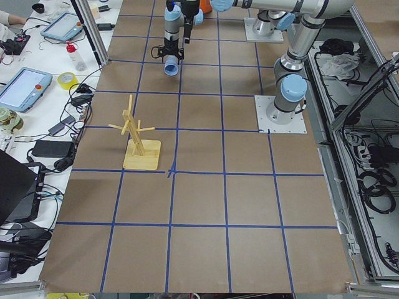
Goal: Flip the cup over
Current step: 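Tip the cup onto its side and release it with the right gripper, then raise the right gripper away while the left gripper reaches toward the cup, then close the left gripper on the rim of the lying cup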
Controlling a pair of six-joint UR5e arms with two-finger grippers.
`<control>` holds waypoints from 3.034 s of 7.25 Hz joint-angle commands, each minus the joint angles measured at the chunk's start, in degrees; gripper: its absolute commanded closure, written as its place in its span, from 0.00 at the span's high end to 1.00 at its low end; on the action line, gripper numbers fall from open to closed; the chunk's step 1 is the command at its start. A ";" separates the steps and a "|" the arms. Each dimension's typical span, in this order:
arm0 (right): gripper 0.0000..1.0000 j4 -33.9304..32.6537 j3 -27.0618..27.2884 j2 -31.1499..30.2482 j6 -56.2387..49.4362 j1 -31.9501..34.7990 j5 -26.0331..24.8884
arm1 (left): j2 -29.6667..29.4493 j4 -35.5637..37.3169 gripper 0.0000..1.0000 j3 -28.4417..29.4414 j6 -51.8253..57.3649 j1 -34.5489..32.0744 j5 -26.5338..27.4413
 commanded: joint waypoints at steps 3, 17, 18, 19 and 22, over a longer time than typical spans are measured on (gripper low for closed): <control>1.00 1.33 0.24 -9.38 6.25 -1.78 -0.34 | 0.56 -0.35 1.00 0.17 0.70 0.44 -0.17; 1.00 35.78 2.27 -35.69 68.90 -19.45 -0.43 | -19.97 22.40 1.00 -13.45 12.83 9.93 -46.92; 1.00 35.79 2.18 -35.69 69.53 -19.45 -0.34 | -22.61 22.50 1.00 -12.93 12.91 9.93 -46.93; 1.00 35.88 2.35 -35.69 69.63 -19.54 -0.25 | -25.07 26.68 1.00 -13.01 13.00 9.93 -46.93; 1.00 35.97 2.35 -35.69 69.54 -19.45 -0.25 | -30.88 35.73 1.00 -13.53 13.79 9.93 -51.65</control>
